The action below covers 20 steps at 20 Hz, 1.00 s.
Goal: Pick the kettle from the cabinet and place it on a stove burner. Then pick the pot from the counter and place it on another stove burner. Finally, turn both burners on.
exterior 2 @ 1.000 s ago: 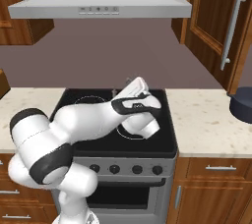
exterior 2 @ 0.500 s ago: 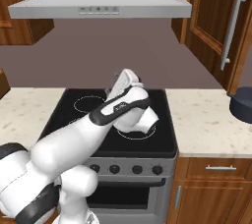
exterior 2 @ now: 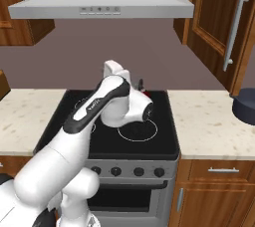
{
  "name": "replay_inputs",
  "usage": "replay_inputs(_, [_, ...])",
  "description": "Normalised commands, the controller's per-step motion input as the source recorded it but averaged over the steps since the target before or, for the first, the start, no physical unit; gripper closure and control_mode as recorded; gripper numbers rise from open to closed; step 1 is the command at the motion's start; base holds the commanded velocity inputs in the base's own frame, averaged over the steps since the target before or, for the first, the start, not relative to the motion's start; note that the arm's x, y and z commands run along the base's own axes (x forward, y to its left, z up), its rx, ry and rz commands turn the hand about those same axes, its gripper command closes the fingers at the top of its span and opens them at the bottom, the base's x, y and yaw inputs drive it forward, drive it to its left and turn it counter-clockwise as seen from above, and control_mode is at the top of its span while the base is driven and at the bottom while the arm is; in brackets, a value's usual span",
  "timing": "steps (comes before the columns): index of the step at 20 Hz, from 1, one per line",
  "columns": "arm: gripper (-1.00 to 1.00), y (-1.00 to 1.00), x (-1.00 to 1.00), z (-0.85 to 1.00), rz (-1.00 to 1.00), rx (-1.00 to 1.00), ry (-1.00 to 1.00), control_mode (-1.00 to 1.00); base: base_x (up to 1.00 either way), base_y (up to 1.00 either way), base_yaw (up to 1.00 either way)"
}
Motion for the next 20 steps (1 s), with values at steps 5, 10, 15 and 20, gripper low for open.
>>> replay_inputs(5, [-1.00,0.10,-0.04,0.05,0.00,-0.36,-0.04,-1.00,0.00,0.00,0.00])
replay_inputs(10, [-1.00,0.06,-0.03,0.03,0.00,-0.34,0.00,-1.00,0.00,0.00,0.00])
replay_inputs(15, [-1.00,0.01,-0.07,0.00,0.00,-0.36,0.00,-1.00,0.00,0.00,0.00])
replay_inputs(20, [-1.00,0.00,-0.25,0.00,0.00,-0.34,0.00,-1.00,0.00,0.00,0.00])
